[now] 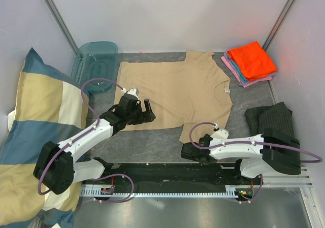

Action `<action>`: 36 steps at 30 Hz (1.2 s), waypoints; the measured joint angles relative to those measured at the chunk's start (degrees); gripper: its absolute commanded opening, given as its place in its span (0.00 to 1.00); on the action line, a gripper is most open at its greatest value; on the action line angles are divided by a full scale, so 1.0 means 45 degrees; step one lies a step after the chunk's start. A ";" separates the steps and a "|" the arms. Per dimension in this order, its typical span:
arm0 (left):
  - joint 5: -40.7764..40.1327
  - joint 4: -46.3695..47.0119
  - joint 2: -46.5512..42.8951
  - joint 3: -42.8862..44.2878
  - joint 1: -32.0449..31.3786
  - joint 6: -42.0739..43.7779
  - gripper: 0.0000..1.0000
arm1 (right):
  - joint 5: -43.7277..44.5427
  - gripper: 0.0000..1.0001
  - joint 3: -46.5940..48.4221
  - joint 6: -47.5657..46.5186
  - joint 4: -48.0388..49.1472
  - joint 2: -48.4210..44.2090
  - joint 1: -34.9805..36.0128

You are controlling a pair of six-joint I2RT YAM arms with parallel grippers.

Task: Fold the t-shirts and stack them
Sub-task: Grap the side of the flattened tshirt closest away from the robot with both arms

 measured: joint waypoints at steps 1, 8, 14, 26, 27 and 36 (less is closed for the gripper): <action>0.0000 0.0000 0.0000 0.0000 0.0000 0.0005 0.98 | -0.0010 0.54 -0.0078 0.0000 0.0058 -0.0121 0.0000; 0.0000 -0.0005 0.0000 0.0000 0.0000 0.0000 0.98 | -0.0083 0.54 -0.0141 0.0000 0.0068 -0.0262 0.0000; 0.0000 -0.0005 0.0000 0.0000 0.0000 0.0000 0.98 | -0.0160 0.55 -0.0068 0.0005 -0.0408 -0.0335 0.0384; 0.0000 0.0000 -0.0019 -0.0155 0.0000 0.0000 0.98 | -0.0117 0.56 0.0971 0.0005 -0.1894 -0.0092 0.1389; 0.0000 0.0000 -0.0019 -0.0185 0.0000 0.0000 0.98 | -0.0131 0.56 0.0923 0.0005 -0.1894 -0.0092 0.1399; 0.0000 0.0000 -0.0019 -0.0223 0.0000 0.0000 0.98 | -0.0257 0.56 0.0223 0.0005 -0.1783 -0.0204 0.1433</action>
